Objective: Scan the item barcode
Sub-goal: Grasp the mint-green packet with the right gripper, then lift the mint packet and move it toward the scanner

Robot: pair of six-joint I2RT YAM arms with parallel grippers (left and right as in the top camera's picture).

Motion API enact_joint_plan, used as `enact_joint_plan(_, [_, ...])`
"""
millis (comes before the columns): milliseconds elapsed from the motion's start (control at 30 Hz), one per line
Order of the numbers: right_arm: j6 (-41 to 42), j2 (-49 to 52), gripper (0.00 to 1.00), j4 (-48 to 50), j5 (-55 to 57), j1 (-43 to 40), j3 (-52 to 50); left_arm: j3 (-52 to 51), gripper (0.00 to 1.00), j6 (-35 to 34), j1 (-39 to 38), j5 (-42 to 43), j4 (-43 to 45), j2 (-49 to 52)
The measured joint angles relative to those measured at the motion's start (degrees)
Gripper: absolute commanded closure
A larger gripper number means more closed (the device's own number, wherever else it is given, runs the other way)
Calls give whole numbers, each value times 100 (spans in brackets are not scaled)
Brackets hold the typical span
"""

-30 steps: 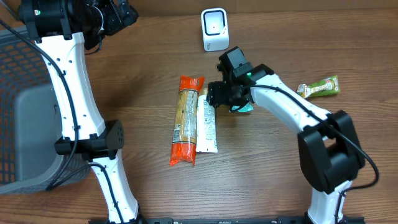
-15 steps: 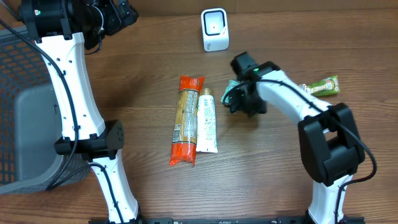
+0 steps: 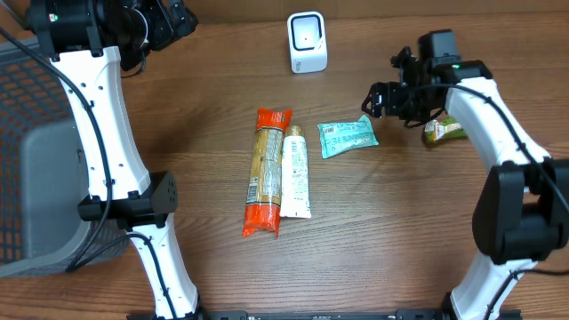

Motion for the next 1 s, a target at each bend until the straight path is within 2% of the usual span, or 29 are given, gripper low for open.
enact_joint_plan(200, [-455, 817, 13, 190, -723, -79, 0, 0, 0, 0, 0, 0, 4, 0])
enact_joint_plan(533, [-616, 1438, 26, 326, -1836, -20, 83, 0, 0, 0, 0, 0, 4, 0])
enact_joint_plan(700, [-413, 1541, 48, 212, -2022, 170, 109, 0, 0, 0, 0, 0, 2, 0])
enact_joint_plan(800, [-140, 1574, 78, 205, -1921, 297, 107, 0, 0, 0, 0, 2, 2, 0])
enact_joint_plan(867, [144, 1617, 93, 278, -1766, 354, 68, 0, 0, 0, 0, 0, 4, 0])
enact_joint_plan(900, [262, 1622, 96, 286, -1790, 361, 61, 0, 0, 0, 0, 0, 4, 0])
enact_joint_plan(1000, [531, 1622, 96, 330, -1814, 361, 57, 0, 0, 0, 0, 0, 4, 0])
